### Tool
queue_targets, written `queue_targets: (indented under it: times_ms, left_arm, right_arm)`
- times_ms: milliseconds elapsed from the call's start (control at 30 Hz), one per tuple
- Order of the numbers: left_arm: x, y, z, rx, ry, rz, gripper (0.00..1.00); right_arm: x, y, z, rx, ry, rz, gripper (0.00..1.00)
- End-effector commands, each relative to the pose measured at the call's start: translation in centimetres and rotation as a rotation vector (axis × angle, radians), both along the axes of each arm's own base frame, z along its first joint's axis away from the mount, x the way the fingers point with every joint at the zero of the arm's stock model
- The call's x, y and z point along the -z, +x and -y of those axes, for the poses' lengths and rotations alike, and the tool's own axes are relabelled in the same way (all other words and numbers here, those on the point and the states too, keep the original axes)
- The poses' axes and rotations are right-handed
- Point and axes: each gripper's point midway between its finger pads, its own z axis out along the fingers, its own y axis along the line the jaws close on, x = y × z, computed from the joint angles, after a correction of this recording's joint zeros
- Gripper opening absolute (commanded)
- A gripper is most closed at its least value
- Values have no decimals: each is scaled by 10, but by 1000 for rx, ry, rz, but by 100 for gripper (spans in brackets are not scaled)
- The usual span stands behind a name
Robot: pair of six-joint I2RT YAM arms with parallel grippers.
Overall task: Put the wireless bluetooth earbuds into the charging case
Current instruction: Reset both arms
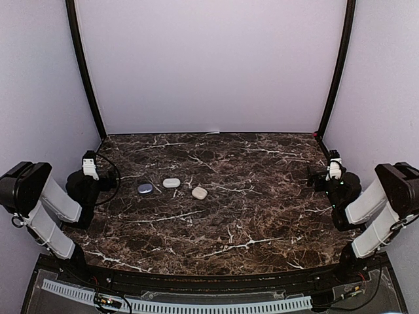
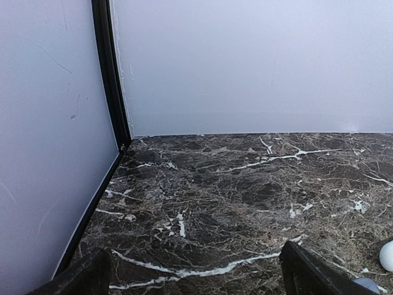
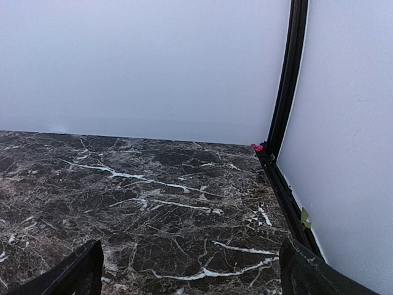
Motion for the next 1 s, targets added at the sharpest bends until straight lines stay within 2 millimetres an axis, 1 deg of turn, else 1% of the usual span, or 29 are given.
queue_targets:
  times_ms: [0, 967]
  left_arm:
    - [-11, 3, -1, 1, -6, 41, 99]
    - [-11, 3, -1, 0, -6, 43, 99]
  right_arm:
    - [-14, 4, 3, 12, 9, 50, 99]
    - [-13, 5, 3, 10, 9, 46, 99]
